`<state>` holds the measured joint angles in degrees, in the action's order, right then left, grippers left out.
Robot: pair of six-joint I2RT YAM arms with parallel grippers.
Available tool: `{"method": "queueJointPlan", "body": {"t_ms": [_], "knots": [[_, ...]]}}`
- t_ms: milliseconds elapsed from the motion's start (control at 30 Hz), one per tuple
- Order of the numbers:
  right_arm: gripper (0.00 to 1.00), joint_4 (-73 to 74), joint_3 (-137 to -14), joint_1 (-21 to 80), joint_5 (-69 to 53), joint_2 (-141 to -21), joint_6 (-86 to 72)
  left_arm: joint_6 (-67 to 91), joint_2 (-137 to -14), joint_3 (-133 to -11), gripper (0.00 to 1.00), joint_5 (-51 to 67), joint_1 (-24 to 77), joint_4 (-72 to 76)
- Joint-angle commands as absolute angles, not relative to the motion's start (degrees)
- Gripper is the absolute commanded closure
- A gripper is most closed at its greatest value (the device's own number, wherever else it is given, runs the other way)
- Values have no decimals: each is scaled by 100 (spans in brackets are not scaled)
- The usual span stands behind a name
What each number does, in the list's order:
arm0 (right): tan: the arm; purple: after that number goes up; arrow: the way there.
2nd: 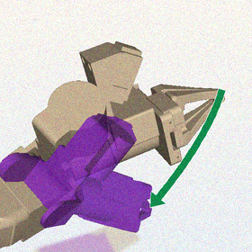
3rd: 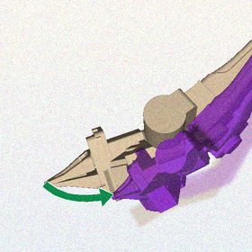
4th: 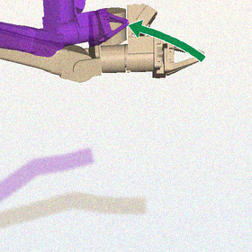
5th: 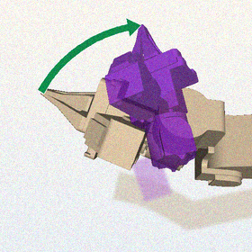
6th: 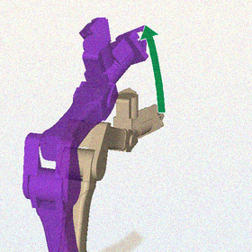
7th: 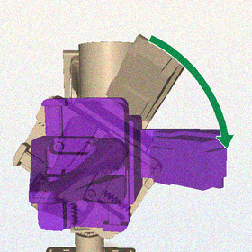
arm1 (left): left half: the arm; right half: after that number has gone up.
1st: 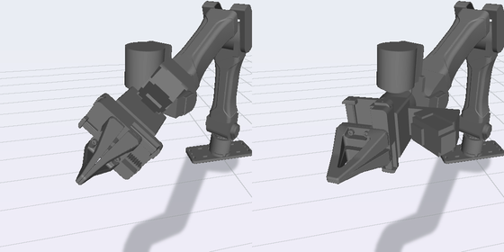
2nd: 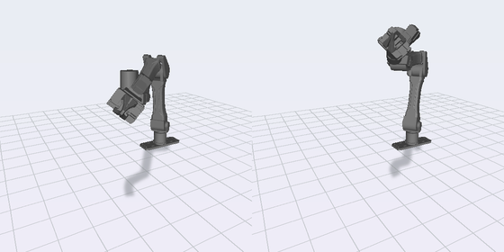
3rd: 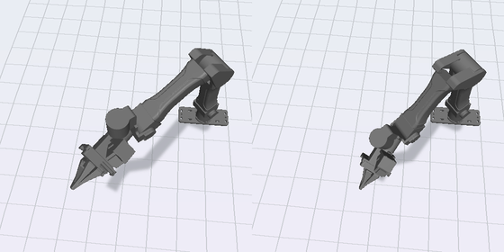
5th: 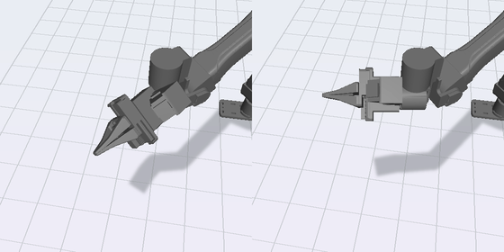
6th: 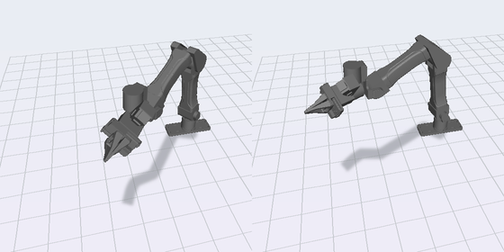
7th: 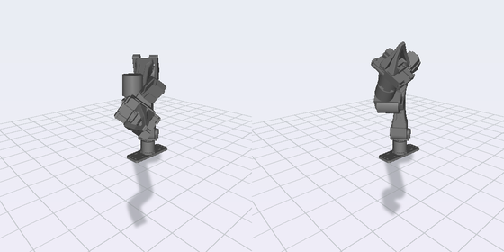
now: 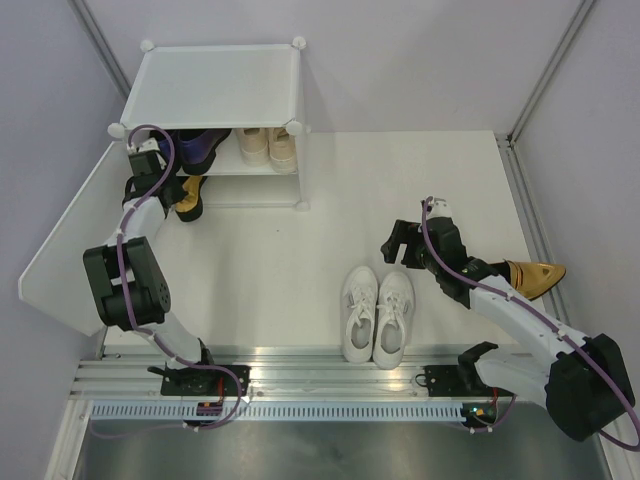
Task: Place and organize the shoes in the shoe cabinet
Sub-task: Place the shoe in the shoe cabinet.
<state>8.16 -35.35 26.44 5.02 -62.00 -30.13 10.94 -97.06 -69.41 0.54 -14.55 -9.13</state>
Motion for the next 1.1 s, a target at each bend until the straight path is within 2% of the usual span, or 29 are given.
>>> {"method": "queueJointPlan", "body": {"t_ms": [0, 967, 1000, 1067], "knots": [[7, 659, -3586, 2628, 633, -6249, -2927, 1354, -9773, -7365, 98, 18, -1468, -281], [7, 659, -3656, 2619, 765, -6530, -2874, 1362, -10573, -7752, 98, -650, -1485, -44], [7, 659, -3656, 2619, 765, -6539, -2865, 1362, -10591, -7761, 97, -668, -1477, -61], [7, 651, -3656, 2610, 756, -6539, -2857, 1362, -10626, -7752, 87, -738, -1476, -79]]}}
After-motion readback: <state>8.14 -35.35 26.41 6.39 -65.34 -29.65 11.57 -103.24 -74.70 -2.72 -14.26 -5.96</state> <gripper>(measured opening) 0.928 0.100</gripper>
